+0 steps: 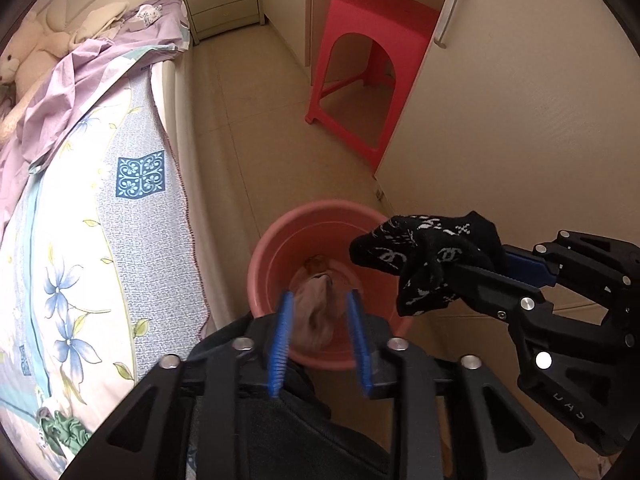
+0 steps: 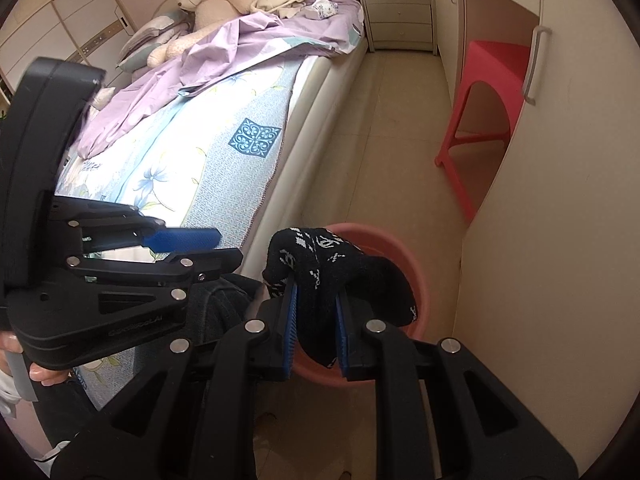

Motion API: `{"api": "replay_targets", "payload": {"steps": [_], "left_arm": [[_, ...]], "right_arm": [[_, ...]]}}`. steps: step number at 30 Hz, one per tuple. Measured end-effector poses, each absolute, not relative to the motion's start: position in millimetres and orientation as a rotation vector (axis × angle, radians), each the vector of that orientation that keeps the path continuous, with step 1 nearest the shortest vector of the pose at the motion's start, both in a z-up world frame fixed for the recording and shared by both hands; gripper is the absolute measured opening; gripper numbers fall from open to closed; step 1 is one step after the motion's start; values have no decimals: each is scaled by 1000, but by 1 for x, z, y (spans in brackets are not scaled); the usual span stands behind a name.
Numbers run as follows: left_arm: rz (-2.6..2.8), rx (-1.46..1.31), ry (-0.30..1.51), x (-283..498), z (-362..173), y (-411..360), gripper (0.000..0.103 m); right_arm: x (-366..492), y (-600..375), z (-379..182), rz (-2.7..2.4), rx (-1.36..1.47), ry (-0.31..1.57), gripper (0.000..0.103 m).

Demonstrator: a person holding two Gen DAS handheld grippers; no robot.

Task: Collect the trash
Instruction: 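Open the left tool releasing the hat while the right tool drops the socks into the bucket, then move both open tools back toward the green fabric pile on the bed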

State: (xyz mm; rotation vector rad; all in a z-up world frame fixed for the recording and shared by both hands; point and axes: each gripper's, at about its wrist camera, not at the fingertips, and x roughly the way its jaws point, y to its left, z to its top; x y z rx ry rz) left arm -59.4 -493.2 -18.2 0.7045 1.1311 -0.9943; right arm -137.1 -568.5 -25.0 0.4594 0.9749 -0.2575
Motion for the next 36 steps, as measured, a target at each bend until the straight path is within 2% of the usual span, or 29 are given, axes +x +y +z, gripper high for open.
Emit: {"api": "replay_targets", "payload": {"steps": [1,3,5,7,11,13,15,21,24,30,36], "left_arm": [[-987,708,1127,-58,-19,-492,39],[-974,711,1124,-55,-20,-490,50],[-952,707,1122,-51,-21,-486,55],[-933,698,1130,-45,-22,-482,59],[-898,680,1129,-35,-21,-473,73],[-879,676,1123,-30,-21,-469,76],[-863,668,1123,-26,-21,-465,82],[-841,635,1116,-17,-18,-452,89],[-813,600,1113,-10,-15,-443,98],[-769,544,1105,2,-11,-422,98],[-719,499,1087,11,-2,-391,98]], "right_arm": [[-136,-568,-27,-256,460,980,16],[-133,-567,-31,-250,459,989,17],[-129,-565,-36,-239,458,998,20],[-126,-564,-38,-233,462,998,29],[-121,-559,-43,-228,446,1004,39],[-118,-557,-44,-233,431,1010,57],[-117,-556,-44,-241,420,1013,63],[-114,-552,-41,-242,405,1000,65],[-112,-548,-36,-237,402,972,66],[-100,-532,-28,-250,342,933,85],[-83,-522,-20,-200,357,919,86]]}}
